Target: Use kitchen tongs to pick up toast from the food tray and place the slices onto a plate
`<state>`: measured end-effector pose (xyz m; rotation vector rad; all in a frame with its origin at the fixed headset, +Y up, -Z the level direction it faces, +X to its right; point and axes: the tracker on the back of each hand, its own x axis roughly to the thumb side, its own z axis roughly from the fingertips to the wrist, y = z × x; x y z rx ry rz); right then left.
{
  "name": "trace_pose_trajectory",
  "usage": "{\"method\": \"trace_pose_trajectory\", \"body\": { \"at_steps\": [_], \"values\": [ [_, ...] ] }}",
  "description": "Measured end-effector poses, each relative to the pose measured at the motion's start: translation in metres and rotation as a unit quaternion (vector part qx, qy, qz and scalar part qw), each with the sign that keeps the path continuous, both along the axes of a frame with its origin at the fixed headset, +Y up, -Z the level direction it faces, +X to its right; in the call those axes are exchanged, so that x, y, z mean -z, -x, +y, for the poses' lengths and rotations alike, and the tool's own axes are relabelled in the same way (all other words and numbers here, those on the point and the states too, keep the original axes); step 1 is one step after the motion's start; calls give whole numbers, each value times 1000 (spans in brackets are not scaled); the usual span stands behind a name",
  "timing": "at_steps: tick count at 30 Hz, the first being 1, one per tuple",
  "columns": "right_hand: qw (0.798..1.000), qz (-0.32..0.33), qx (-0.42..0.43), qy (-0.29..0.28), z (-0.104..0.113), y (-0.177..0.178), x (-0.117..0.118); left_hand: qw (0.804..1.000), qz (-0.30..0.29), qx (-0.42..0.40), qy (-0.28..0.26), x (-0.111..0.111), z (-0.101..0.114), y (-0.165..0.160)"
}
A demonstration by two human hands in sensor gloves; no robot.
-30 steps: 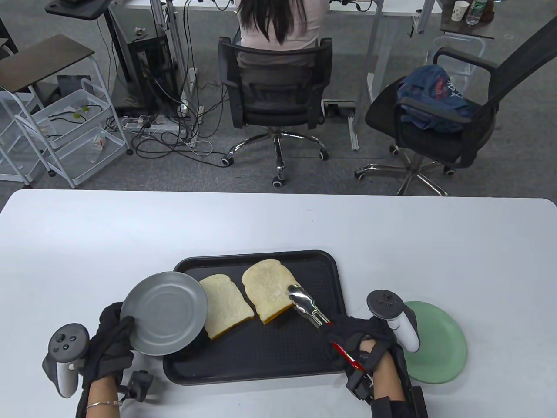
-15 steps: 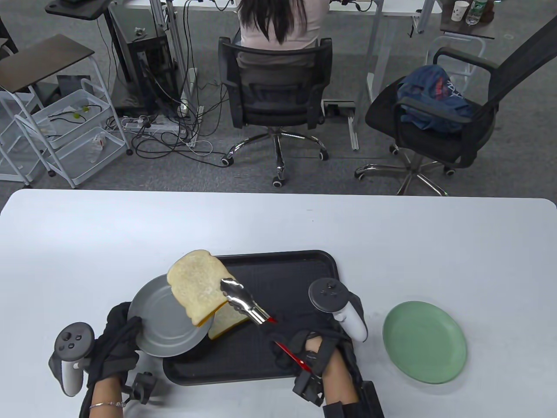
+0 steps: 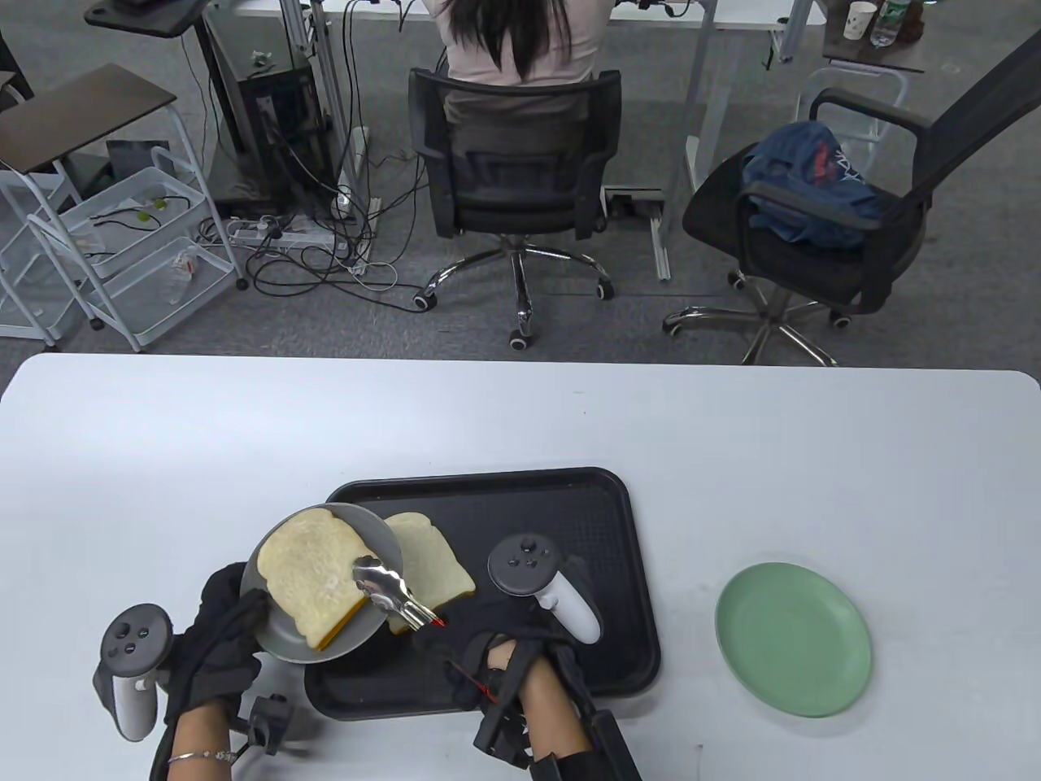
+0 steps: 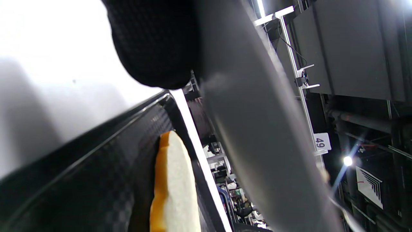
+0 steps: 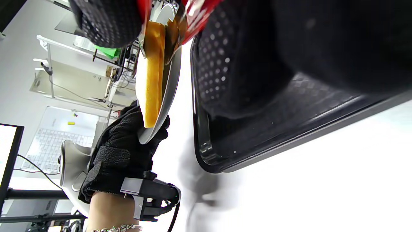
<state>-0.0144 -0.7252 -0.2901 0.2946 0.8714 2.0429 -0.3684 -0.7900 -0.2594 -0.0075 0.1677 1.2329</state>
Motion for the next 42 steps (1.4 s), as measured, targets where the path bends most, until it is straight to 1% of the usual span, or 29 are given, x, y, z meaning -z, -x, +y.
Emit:
{"method": "trace_pose_trajectory", "body": {
  "at_steps": [3, 6, 8, 12, 19, 25, 27, 30, 31, 32, 38, 42],
  "values": [
    [1000, -4, -4, -3, 4, -1, -1, 1000, -4, -6, 3, 0, -1, -1],
    [1000, -4, 12, 4, 7, -4, -3, 1000, -3, -14, 3, 0, -1, 0],
    [1000, 6, 17, -5, 11, -6, -4, 1000, -2, -13, 2, -1, -1, 0],
    [1000, -4, 19, -20, 21, -13, -5, 1000, 0, -27, 7, -1, -3, 1],
    [999, -9, 41, -18, 33, -35, -6, 999, 1, -50, 4, -2, -3, 4],
    [998, -37, 50, -16, 31, -64, -6, 999, 8, -45, 7, -3, -3, 6],
    [998, -44, 44, -10, 27, -74, -6, 999, 7, -46, 8, -3, -3, 6],
    [998, -56, 29, -1, 15, -88, -6, 999, 7, -46, 7, -3, -3, 6],
    [998, -60, 27, 7, 8, -93, -6, 999, 8, -47, 7, -3, -3, 6],
    [998, -62, 27, 9, 6, -95, -6, 999, 8, -47, 7, -3, -3, 7],
    [996, -72, 17, 40, -30, -109, -9, 999, 9, -48, 8, -3, -3, 7],
    [995, -79, 11, 53, -46, -114, -9, 999, 9, -48, 9, -2, -3, 7]
  ]
}}
